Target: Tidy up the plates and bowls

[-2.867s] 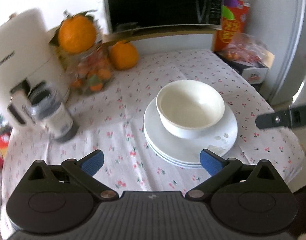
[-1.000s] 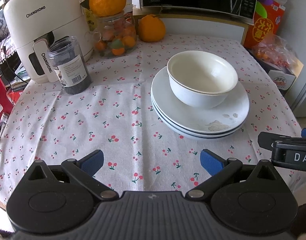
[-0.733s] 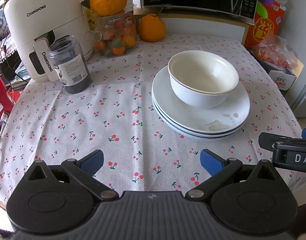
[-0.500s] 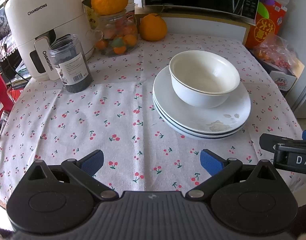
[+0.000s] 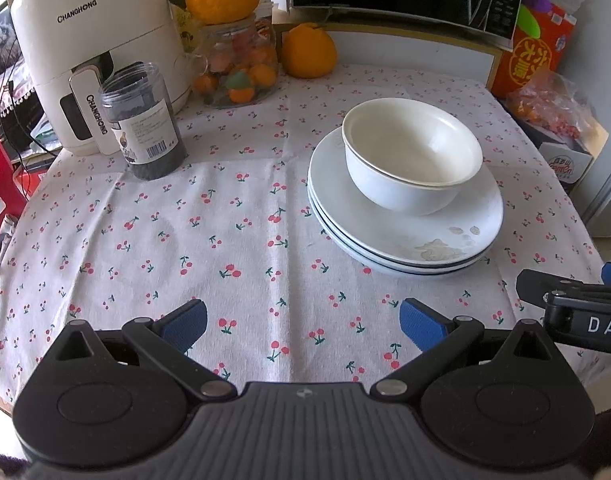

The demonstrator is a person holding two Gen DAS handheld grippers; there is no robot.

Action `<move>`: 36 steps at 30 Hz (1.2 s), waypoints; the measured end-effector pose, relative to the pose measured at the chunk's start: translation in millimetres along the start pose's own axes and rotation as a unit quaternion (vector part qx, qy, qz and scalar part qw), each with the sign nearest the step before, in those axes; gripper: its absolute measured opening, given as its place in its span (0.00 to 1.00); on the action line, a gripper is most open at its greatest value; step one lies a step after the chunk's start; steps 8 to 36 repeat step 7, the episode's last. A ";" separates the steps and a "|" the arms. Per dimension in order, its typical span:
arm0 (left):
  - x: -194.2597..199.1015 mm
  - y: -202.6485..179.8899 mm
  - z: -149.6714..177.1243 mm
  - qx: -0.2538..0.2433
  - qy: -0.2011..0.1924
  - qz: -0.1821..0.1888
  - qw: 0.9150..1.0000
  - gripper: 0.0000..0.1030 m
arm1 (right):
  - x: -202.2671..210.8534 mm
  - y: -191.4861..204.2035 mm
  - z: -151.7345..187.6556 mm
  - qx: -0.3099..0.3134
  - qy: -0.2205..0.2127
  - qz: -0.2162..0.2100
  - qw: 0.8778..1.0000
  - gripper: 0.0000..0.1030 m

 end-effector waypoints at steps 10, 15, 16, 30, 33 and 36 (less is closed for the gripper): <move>-6.9 1.5 0.0 0.004 0.020 0.015 1.000 1.00 | -5.2 -1.9 0.7 -0.003 0.001 0.008 1.000 1.00; -6.9 1.5 0.0 0.004 0.020 0.015 1.000 1.00 | -5.2 -1.9 0.7 -0.003 0.001 0.008 1.000 1.00; -6.9 1.5 0.0 0.004 0.020 0.015 1.000 1.00 | -5.2 -1.9 0.7 -0.003 0.001 0.008 1.000 1.00; -6.9 1.5 0.0 0.004 0.020 0.015 1.000 1.00 | -5.2 -1.9 0.7 -0.003 0.001 0.008 1.000 1.00; -6.9 1.5 0.0 0.004 0.020 0.015 1.000 1.00 | -5.2 -1.9 0.7 -0.003 0.001 0.008 1.000 1.00; -6.9 1.5 0.0 0.004 0.020 0.015 1.000 1.00 | -5.2 -1.9 0.7 -0.003 0.001 0.008 1.000 1.00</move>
Point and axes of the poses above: each gripper's, at about its wrist camera, not at the fingertips, and x roughly against the way its jaws point, y to its left, z to its underside, the point moved 4 cm from there along -x, roughly the way its jaws point, and after that the axes turned 8 degrees about -z, right-handed, at the moved point
